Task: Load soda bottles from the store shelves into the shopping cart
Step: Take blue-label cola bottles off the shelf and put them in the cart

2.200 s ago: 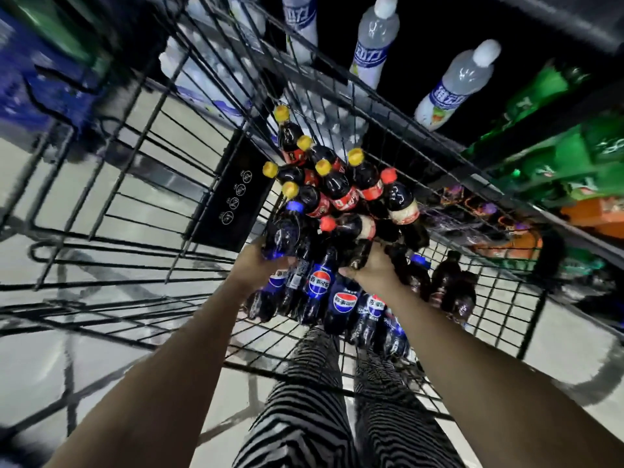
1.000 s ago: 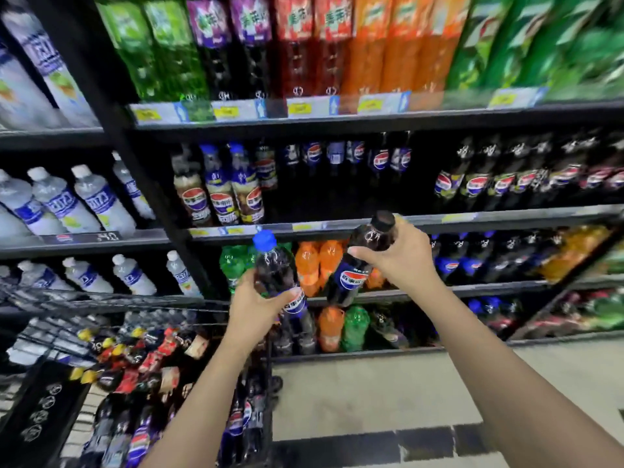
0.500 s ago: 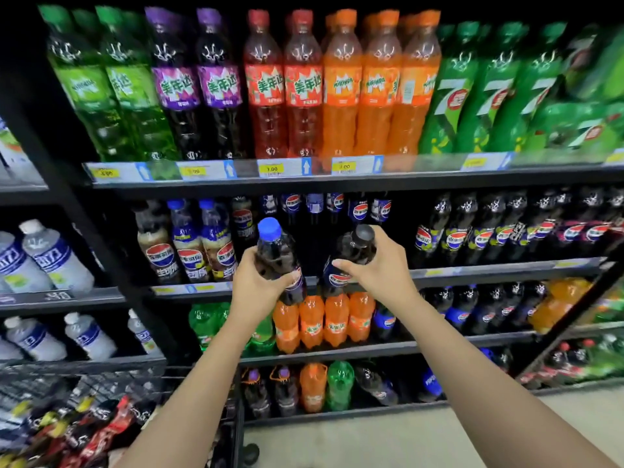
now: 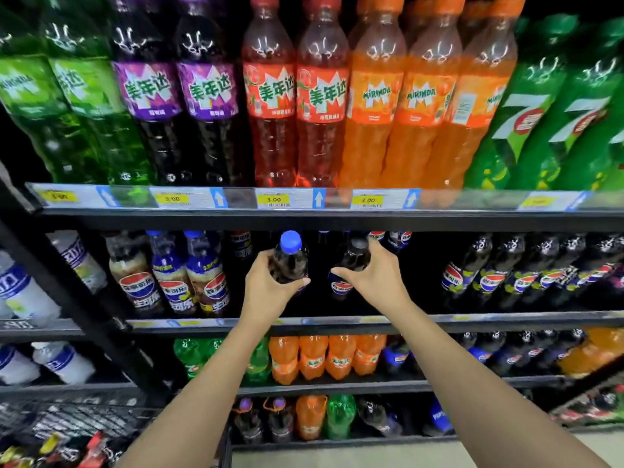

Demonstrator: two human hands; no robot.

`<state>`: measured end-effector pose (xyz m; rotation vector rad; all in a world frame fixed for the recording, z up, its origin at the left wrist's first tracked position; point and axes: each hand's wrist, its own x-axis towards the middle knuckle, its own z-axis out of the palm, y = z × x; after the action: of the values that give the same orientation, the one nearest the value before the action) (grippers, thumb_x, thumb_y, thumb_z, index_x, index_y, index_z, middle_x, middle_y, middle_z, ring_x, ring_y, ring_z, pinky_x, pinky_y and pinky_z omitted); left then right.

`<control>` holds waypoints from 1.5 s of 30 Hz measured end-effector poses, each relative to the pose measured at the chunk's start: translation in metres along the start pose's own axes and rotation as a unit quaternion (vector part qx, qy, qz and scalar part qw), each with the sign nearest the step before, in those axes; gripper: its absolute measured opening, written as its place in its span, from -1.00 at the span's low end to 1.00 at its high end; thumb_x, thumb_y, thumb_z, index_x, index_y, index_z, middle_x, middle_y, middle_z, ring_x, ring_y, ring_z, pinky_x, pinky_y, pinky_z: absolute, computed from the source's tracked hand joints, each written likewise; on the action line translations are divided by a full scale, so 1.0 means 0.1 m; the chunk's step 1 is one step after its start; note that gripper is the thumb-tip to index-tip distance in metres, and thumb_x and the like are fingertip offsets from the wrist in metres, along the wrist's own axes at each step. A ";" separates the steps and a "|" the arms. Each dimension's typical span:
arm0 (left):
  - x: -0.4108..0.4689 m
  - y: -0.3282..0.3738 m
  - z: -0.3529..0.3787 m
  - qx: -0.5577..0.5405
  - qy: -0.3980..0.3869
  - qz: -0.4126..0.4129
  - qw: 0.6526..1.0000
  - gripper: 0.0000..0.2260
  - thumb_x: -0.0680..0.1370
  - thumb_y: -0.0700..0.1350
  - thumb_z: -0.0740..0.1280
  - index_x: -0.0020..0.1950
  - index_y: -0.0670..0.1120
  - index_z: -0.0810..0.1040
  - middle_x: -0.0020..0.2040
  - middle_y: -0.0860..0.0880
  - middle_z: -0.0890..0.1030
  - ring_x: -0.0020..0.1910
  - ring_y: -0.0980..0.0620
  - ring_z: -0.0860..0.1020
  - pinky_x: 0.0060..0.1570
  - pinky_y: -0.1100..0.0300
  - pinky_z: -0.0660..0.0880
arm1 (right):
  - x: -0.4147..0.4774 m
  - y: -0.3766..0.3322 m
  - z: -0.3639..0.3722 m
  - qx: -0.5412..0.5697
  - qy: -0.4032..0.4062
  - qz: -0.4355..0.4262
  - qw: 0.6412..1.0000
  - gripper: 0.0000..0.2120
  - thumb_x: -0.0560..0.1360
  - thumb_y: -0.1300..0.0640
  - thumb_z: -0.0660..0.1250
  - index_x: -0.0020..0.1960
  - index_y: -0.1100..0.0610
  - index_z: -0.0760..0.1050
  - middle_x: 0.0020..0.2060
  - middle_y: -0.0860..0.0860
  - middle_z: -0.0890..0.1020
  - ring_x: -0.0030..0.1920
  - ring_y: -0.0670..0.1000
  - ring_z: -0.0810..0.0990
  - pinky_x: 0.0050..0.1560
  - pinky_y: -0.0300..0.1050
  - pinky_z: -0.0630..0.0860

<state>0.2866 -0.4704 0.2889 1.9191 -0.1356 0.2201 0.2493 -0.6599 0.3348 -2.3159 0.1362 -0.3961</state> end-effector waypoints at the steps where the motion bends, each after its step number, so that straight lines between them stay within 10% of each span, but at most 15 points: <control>1: 0.05 -0.03 0.03 0.007 -0.007 -0.003 1.000 -0.47 0.28 -0.10 0.62 0.15 -0.03 0.45 0.06 0.04 0.59 0.05 0.09 0.57 0.06 0.24 0.49 | 0.08 0.03 0.03 -0.018 -0.005 0.007 1.000 -0.29 0.32 -0.06 0.54 0.33 0.20 0.37 0.10 0.07 0.58 0.10 0.04 0.56 0.04 -0.27 0.43; 9: 0.23 -0.17 0.23 0.051 -0.047 -0.032 0.997 -0.58 0.30 -0.07 0.61 0.06 -0.07 0.52 -0.04 0.04 0.64 -0.08 0.11 0.59 -0.08 0.30 0.50 | 0.51 0.14 0.09 -0.029 -0.039 0.028 0.998 -0.47 0.29 -0.07 0.56 0.11 0.22 0.53 0.01 0.09 0.64 0.06 0.06 0.58 -0.05 -0.19 0.45; 16: 0.19 -0.10 0.23 0.069 -0.063 -0.042 0.995 -0.49 0.36 -0.06 0.57 0.21 -0.12 0.45 -0.03 0.07 0.55 -0.07 0.11 0.52 -0.26 0.45 0.36 | 0.41 0.19 0.31 0.088 -0.055 0.066 0.992 -0.25 0.32 -0.03 0.55 0.38 0.17 0.33 0.29 0.06 0.50 0.33 0.05 0.43 0.17 -0.20 0.39; 25: 0.05 -0.31 0.34 0.059 -0.021 -0.064 0.996 -0.14 0.31 0.00 0.60 0.47 -0.13 0.21 0.30 -0.11 0.50 0.27 -0.05 0.49 0.19 0.16 0.46 | 0.08 0.54 0.65 0.127 -0.012 0.132 0.983 -0.14 0.26 0.10 0.60 0.43 0.19 0.22 0.25 0.09 0.52 0.25 0.08 0.50 0.17 -0.15 0.45; 34: 0.08 -0.69 0.64 0.107 0.025 -0.031 0.993 -0.45 0.37 -0.06 0.56 0.25 -0.20 0.45 0.09 -0.15 0.62 0.08 -0.06 0.59 0.09 0.05 0.55 | 0.07 0.68 1.04 0.052 0.084 0.115 0.988 -0.47 0.32 0.10 0.56 0.16 0.29 0.42 0.00 0.14 0.61 0.02 0.10 0.61 -0.11 -0.23 0.48; 45: 0.71 -0.71 1.01 0.106 0.033 -0.001 0.994 -0.50 0.37 -0.06 0.56 0.19 -0.21 0.48 0.02 -0.07 0.65 -0.08 0.11 0.57 -0.15 0.39 0.42 | 0.67 0.91 1.05 0.012 0.115 0.103 0.988 -0.54 0.37 0.10 0.52 0.14 0.28 0.44 0.09 0.13 0.61 0.09 0.07 0.60 -0.19 -0.48 0.25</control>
<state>0.3793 -0.5393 0.2052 2.1195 -0.0681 0.3058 0.3487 -0.6662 0.2170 -2.1996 0.4773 -0.5542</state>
